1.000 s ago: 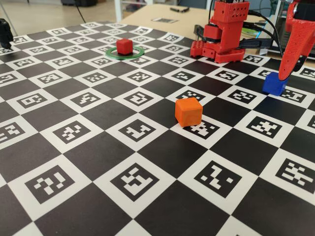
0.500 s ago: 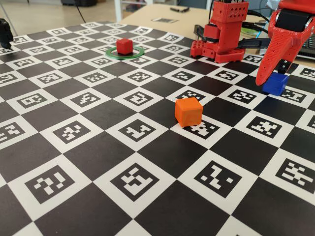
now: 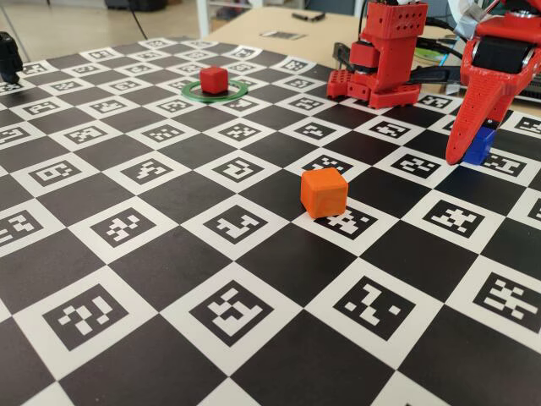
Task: Grab the red cube then put it in the green circle then put the blue cube on top and finally the orange cube on top
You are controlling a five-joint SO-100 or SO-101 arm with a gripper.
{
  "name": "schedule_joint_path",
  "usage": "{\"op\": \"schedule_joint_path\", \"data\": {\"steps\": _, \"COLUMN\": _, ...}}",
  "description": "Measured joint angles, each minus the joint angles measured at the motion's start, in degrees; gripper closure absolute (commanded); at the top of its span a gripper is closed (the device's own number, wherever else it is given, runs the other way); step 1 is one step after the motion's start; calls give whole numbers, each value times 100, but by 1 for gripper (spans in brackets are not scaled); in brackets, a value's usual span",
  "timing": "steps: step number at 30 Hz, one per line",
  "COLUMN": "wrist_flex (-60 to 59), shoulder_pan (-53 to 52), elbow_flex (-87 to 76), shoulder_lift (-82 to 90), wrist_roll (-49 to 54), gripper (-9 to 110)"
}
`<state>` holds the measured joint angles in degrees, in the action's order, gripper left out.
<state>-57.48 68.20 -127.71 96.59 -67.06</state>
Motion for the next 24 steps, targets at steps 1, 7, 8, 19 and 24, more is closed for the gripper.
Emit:
{"op": "schedule_joint_path", "data": {"steps": 1, "wrist_flex": 0, "shoulder_pan": 0, "elbow_flex": 0, "shoulder_lift": 0, "wrist_roll": 0, "gripper": 44}}
{"op": "schedule_joint_path", "data": {"steps": 7, "wrist_flex": 0, "shoulder_pan": -44, "elbow_flex": 0, "shoulder_lift": 0, "wrist_roll": 0, "gripper": 54}}
{"op": "schedule_joint_path", "data": {"steps": 8, "wrist_flex": 0, "shoulder_pan": -88, "elbow_flex": 0, "shoulder_lift": 0, "wrist_roll": 26, "gripper": 56}}
{"op": "schedule_joint_path", "data": {"steps": 19, "wrist_flex": 281, "shoulder_pan": -202, "elbow_flex": -70, "shoulder_lift": 0, "wrist_roll": 299, "gripper": 79}}
{"op": "schedule_joint_path", "data": {"steps": 24, "wrist_flex": 360, "shoulder_pan": -202, "elbow_flex": -70, "shoulder_lift": 0, "wrist_roll": 299, "gripper": 81}}
